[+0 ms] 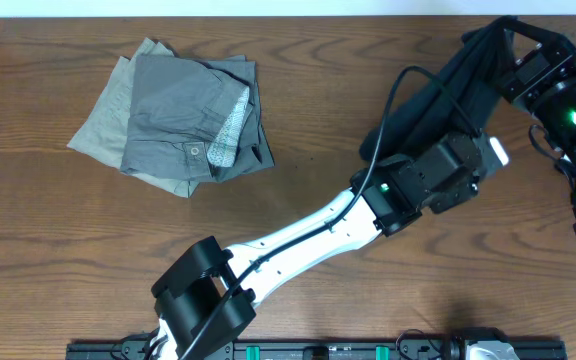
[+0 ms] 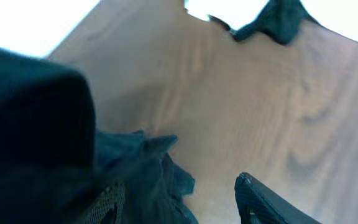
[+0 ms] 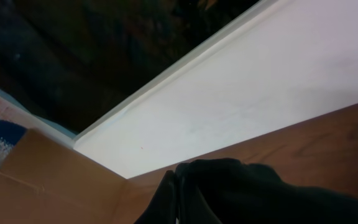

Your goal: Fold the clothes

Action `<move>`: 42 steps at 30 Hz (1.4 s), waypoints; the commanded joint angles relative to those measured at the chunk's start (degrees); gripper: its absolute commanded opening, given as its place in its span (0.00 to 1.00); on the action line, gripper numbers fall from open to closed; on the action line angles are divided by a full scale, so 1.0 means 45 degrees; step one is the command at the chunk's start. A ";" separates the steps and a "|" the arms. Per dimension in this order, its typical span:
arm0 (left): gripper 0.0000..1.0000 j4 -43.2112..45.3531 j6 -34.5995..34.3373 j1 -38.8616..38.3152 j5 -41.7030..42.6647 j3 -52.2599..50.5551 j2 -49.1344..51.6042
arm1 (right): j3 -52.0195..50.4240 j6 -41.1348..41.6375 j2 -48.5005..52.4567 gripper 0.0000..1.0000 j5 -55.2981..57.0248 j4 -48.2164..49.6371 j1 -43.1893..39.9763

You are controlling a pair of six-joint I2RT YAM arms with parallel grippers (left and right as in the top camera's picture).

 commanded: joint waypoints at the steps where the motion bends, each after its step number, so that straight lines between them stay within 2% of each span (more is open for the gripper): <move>1: 0.55 0.0068 -0.0899 0.0063 -0.1647 -0.0005 0.0107 | 0.0087 -0.0053 -0.0034 0.01 0.0024 0.0073 0.0126; 4: 0.51 -0.0223 -0.1569 0.0063 -0.2773 -0.0005 0.0107 | 0.0087 -0.0155 -0.0034 0.01 0.0034 0.0078 0.0126; 10: 0.52 -0.0918 -0.2565 0.0068 -0.4619 -0.0005 0.0107 | 0.0087 -0.0491 -0.0034 0.01 0.0049 0.0087 0.0126; 17: 0.52 -0.2565 -0.3604 0.0083 -0.4566 -0.0005 -0.0126 | 0.0087 -0.1039 -0.0049 0.01 0.1569 -0.0068 0.0121; 25: 0.53 -0.4041 -0.3619 0.0078 -0.4561 -0.0005 -0.1292 | 0.0087 -0.1350 -0.0044 0.01 0.2754 -0.0748 0.0117; 29: 0.60 -0.3944 -0.3614 0.0078 -0.3419 -0.0005 -0.1355 | 0.0087 -0.1355 -0.0044 0.01 0.2749 -0.1025 0.0126; 35: 0.71 -0.3337 -0.3623 0.0034 0.0491 -0.0005 -0.1326 | 0.0087 -0.1273 -0.0039 0.01 0.2759 -0.1214 0.0126; 42: 0.71 -0.3279 -0.3599 -0.0136 -0.0491 -0.0029 -0.1282 | 0.0087 -0.1287 0.0053 0.01 0.3400 -0.1569 0.0126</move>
